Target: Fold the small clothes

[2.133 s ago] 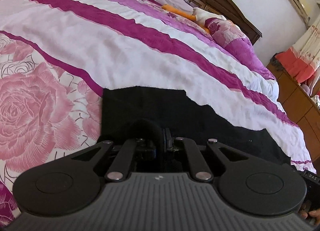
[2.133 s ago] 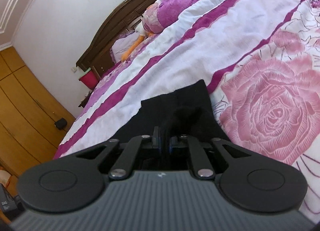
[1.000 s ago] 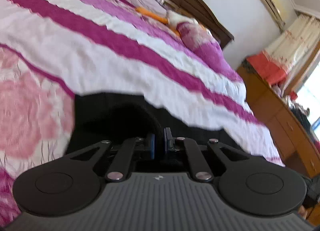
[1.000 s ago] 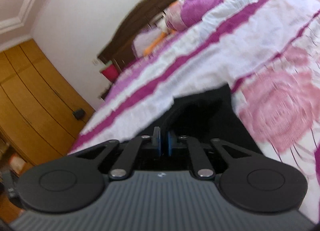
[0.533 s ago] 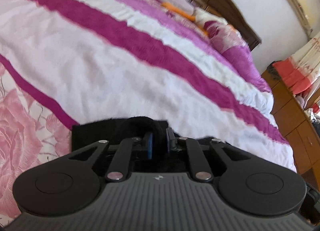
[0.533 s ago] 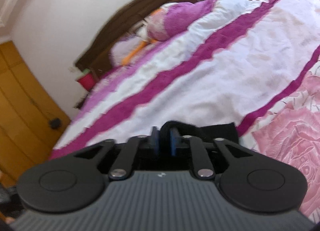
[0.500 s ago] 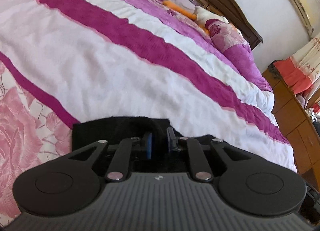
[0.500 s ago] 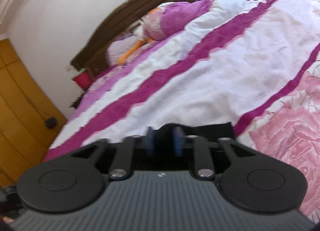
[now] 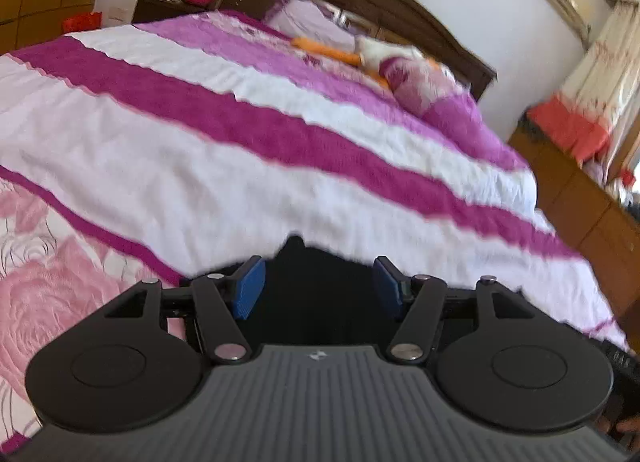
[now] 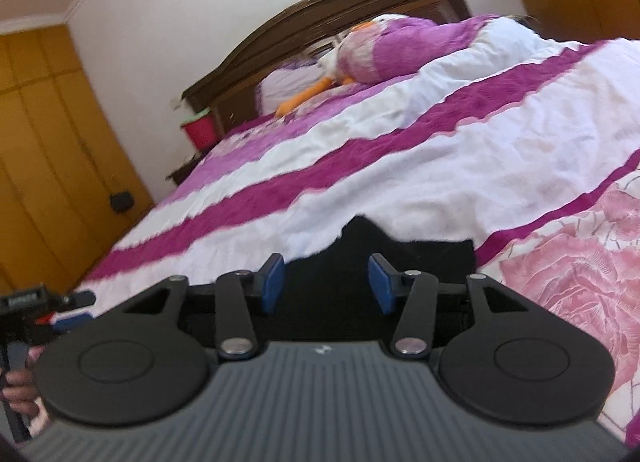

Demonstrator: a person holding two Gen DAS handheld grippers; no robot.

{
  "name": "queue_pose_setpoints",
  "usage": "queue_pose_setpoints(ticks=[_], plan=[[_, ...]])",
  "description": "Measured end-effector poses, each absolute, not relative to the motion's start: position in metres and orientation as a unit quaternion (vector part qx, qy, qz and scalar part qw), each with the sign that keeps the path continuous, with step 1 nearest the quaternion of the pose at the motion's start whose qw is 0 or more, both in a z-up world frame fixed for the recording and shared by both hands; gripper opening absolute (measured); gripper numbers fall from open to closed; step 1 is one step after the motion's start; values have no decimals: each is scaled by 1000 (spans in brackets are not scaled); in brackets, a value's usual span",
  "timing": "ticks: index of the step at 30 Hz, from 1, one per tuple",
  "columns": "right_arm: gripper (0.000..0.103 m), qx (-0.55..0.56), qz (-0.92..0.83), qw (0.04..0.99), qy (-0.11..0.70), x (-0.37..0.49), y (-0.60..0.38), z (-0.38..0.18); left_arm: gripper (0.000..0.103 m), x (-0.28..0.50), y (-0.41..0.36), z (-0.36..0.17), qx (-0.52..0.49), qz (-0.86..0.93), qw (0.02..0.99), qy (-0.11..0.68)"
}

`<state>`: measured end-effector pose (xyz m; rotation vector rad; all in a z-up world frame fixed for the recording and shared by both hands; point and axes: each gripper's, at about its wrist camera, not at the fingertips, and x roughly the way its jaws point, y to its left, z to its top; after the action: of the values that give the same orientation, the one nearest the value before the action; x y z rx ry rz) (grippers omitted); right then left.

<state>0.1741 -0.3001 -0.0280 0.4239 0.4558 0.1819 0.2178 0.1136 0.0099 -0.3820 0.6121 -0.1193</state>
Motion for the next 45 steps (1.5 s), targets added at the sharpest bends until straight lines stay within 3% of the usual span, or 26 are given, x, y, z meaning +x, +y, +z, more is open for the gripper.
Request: queue_pose_setpoints(ticks=[7,12,22,27,40,45], plan=[[47,195,66,939,275,188,-302,-67,66,219,102,-42,-126,-28,926,354],[47,232,72,933,266,187,-311,-72,71,209,97,-30,-113,-14,928,356],[51,290,78,924,236,122,-336,-30,78,147,116,10,-117,-10,928,354],[51,298,74,914,265,93,-348,-31,79,125,114,17,-121,-11,922,369],[50,352,26,891,286,43,-354,-62,80,117,82,-6,-73,-25,901,428],[50,380,32,881,279,55,-345,-80,85,121,80,-18,-69,-12,897,437]])
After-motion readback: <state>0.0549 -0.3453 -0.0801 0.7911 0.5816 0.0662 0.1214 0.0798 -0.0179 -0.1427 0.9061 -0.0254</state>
